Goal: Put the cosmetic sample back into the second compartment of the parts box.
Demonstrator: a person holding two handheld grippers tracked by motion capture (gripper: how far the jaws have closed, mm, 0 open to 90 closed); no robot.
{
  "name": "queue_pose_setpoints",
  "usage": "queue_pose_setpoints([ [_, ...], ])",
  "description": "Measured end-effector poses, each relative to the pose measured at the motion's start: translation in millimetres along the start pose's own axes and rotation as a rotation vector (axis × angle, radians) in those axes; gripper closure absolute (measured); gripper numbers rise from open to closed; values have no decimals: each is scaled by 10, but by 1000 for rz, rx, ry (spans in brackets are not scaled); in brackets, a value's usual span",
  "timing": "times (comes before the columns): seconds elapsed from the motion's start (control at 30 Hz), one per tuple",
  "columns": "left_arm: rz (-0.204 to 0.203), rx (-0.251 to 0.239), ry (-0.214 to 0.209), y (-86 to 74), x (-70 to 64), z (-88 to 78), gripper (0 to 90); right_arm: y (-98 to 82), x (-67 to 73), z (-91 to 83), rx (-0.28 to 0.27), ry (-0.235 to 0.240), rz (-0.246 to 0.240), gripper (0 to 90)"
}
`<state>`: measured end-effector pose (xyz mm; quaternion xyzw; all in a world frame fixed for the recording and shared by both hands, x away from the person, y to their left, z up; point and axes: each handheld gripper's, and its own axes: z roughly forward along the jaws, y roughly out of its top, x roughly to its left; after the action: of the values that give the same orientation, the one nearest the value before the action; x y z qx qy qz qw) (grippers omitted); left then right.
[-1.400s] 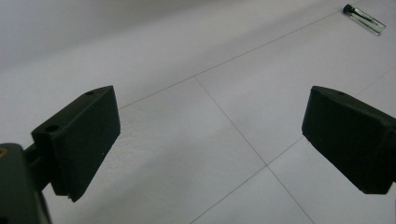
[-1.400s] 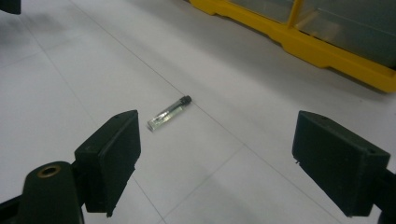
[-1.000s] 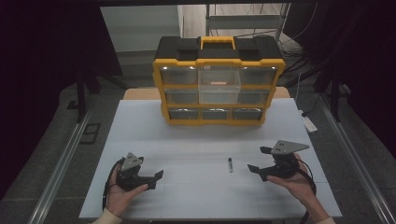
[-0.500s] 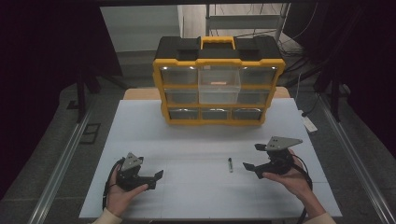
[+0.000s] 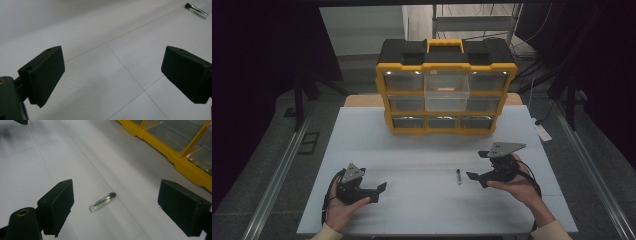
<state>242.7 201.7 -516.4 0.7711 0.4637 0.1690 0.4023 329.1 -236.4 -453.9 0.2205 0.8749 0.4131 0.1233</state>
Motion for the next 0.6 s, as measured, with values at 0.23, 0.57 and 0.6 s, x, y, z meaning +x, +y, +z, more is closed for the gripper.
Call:
queue_pose_setpoints([
  [0.23, 3, 1, 0, -2, 4, -6, 54, 31, -35, 129, 32, 25, -32, 150],
  [0.57, 10, 7, -1, -4, 5, -4, 56, 43, -61, 257, 90, 82, -57, 146],
  [0.6, 10, 7, -1, -4, 5, -4, 56, 43, -61, 257, 90, 82, -57, 146],
])
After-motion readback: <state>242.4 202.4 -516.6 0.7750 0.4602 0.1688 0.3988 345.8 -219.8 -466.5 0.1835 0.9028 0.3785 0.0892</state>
